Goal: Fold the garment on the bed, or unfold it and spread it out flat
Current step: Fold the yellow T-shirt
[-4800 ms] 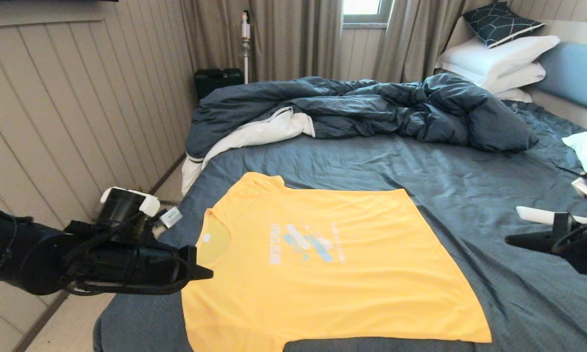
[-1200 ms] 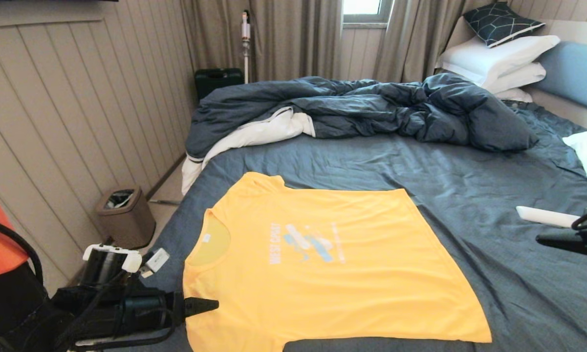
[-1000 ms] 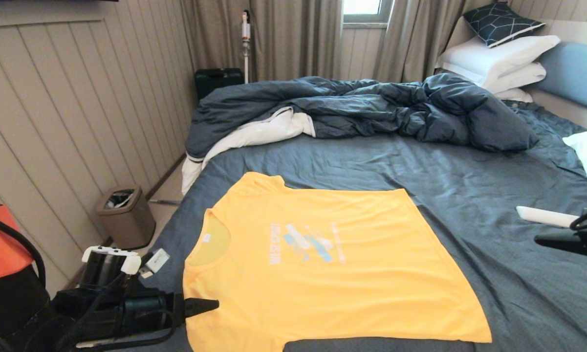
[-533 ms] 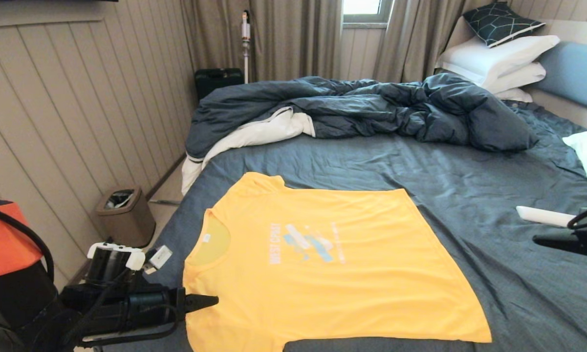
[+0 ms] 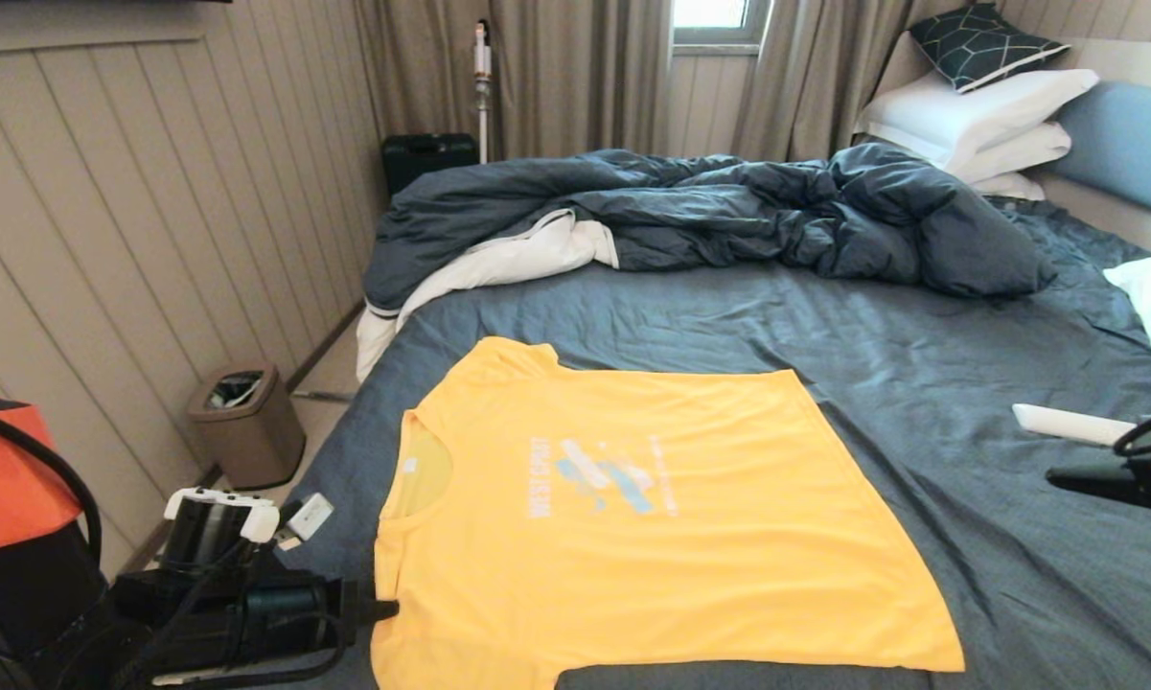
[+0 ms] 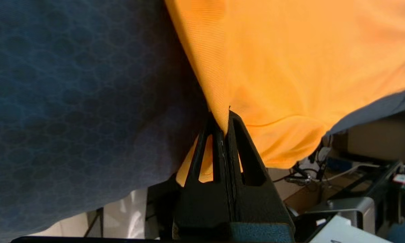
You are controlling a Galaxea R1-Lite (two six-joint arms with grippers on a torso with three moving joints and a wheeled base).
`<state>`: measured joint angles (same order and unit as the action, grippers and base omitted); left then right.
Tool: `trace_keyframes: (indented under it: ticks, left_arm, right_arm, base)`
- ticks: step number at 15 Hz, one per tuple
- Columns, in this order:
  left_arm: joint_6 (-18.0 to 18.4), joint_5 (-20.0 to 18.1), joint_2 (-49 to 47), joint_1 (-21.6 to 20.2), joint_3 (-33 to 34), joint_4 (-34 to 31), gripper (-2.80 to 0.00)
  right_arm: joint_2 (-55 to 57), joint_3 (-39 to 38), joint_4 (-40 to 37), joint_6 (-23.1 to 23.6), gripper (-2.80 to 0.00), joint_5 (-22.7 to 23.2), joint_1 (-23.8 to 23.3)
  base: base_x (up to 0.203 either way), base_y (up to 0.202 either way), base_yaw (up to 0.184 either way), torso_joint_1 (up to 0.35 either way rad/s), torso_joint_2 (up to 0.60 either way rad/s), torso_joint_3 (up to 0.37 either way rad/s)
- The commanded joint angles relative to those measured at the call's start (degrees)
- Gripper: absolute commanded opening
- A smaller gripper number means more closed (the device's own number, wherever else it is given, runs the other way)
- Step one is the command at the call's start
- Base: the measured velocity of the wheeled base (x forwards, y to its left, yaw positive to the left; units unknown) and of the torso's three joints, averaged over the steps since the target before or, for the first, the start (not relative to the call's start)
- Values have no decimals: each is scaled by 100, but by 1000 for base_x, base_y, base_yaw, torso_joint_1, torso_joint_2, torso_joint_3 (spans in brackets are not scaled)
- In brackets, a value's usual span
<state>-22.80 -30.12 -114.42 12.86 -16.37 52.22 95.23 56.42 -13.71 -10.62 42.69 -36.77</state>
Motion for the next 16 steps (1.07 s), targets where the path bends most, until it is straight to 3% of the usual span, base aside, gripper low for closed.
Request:
trace_keyframes:
  ticks: [1,3,7,8,10,11,16]
  left_arm:
    - [-27,-22,-1,-3,68,79,-280]
    - [-32,-29,8,-3,82,86,-280]
    - [-49,-11,-54,-3,20,86,-280]
    - [-45,9,-68,-3,11,86,-280]
    - [-49,24,-89,-3,-35,58,-280]
    - [-49,24,-89,-3,-55,30,-280]
    - [-58,29,-81,-3,-68,9,-280]
  right_arm:
    - [17,-47,-15,48,-280,20,-15]
    - [117,-144,-12,222,-280,-3,-17]
    - [460,-756,-40,1015,-280,-134,115]
    - [540,-1025,-20,1364,0,-356,230]
    - [828,-1411,15,2175,0,-819,410]
    - [856,-1481,81,2307,0,-870,433]
    - [506,-1700,47,2311,0,-865,771]
  base:
    - [0,0,0,0,0,0]
    - [0,0,0,0,0,0]
    - [0,0,0,0,0,0]
    - [0,0,0,0,0,0]
    - [0,0,0,0,0,0]
    - [0,0,0,0,0,0]
    - [0,0,0,0,0,0]
